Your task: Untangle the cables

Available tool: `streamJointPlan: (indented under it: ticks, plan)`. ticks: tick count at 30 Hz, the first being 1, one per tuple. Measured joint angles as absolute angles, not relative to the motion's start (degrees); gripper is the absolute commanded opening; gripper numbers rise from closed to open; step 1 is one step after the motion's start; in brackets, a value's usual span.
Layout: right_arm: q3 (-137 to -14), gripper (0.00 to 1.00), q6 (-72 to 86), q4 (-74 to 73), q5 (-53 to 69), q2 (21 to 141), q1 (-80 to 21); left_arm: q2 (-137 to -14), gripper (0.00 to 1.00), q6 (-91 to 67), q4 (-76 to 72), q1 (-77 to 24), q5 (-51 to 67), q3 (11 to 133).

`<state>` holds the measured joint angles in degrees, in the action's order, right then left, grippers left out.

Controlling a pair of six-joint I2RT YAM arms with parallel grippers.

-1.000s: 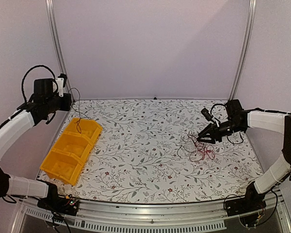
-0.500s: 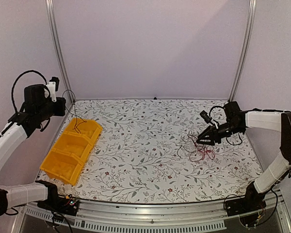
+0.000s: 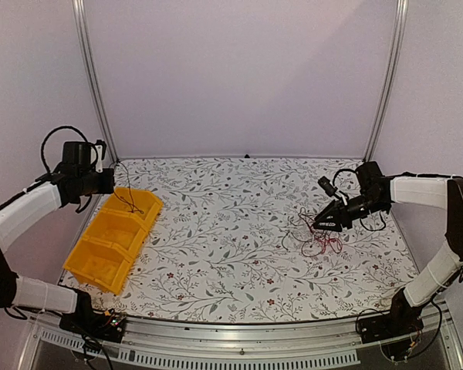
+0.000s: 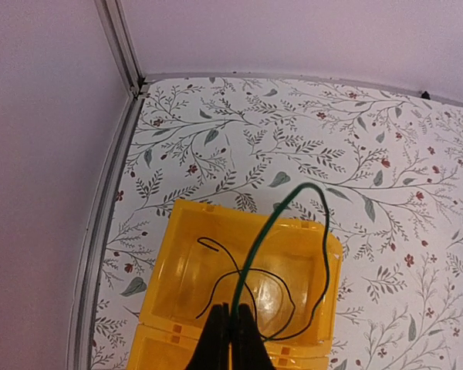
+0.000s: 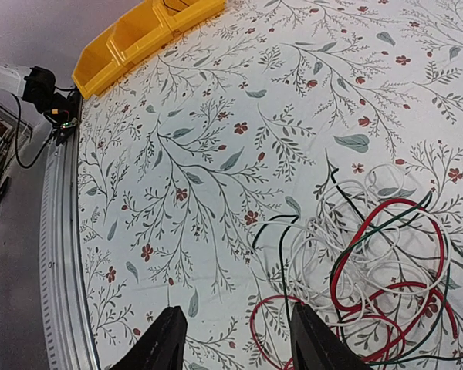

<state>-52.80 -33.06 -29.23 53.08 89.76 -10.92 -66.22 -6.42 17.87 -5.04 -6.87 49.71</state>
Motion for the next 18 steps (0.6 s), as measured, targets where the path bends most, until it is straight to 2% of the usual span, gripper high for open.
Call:
streamJointPlan:
  ticks: [10, 18]
  plan:
    - [-52.80, 0.50, -34.54, -30.00, 52.71, 89.76, -10.92, -85.03, 0.00, -7.18, 16.03, -1.26, -11.60, 53.84]
    - [-52.86, 0.50, -35.86, -30.92, 51.05, 89.78, -10.92, -87.42, 0.00, -7.77, 18.50, -0.67, -8.05, 54.50]
